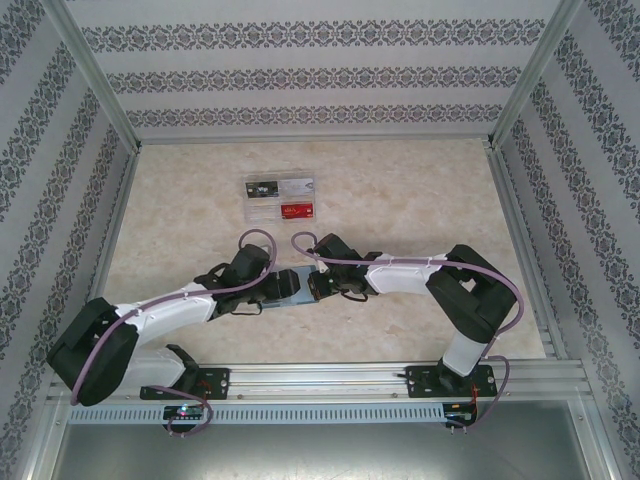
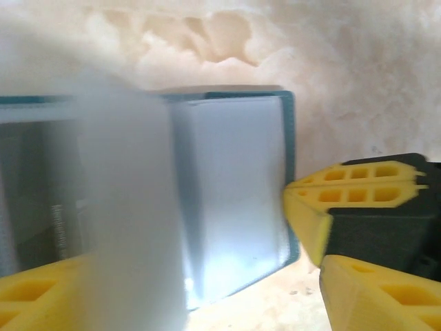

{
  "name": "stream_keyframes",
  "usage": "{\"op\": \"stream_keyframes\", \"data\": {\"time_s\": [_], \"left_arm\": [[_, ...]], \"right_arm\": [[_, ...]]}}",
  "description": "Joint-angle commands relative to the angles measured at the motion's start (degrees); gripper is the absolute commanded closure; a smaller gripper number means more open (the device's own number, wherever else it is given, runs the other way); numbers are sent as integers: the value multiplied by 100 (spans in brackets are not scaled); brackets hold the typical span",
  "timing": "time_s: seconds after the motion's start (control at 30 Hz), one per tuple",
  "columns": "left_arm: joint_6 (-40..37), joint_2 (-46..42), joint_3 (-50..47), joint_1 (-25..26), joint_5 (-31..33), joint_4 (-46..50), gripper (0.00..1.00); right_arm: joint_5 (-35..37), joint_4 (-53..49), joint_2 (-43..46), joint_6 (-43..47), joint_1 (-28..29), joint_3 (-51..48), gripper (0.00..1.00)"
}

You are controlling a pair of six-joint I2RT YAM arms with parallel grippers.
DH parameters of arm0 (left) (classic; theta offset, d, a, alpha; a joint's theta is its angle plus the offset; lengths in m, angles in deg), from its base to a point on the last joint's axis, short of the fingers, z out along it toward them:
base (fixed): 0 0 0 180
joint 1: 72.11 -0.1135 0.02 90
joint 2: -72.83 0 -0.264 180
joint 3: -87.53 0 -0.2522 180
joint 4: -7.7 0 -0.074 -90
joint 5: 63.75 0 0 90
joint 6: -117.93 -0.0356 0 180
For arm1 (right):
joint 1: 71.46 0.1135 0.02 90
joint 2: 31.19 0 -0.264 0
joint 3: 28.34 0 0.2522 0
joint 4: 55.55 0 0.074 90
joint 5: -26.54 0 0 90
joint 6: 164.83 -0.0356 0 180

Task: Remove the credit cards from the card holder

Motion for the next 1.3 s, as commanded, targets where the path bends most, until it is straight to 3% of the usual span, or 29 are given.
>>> {"op": "stream_keyframes", "data": {"time_s": [0.0, 0.47, 0.63, 1.0, 1.17, 1.27], "left_arm": [[-90, 34, 278, 139, -42, -44, 22], [331, 778, 900, 424, 141, -239, 31], [346, 497, 1008, 413, 705, 447, 34], [434, -52, 914, 377, 1287, 1441, 38], [222, -451, 697, 41, 1189, 1748, 51], [137, -631, 486, -77, 1146, 1659, 65]], "right_arm": [[-17, 36, 216, -99, -90, -159, 100], [-156, 57, 1356, -299, -511, -648, 98], [-371, 122, 1471, -370, -516, -653, 98], [-498, 222, 1692, -336, -407, -690, 96], [-475, 167, 1719, -300, -247, -578, 95], [-464, 113, 1675, -286, -137, -444, 94]]}}
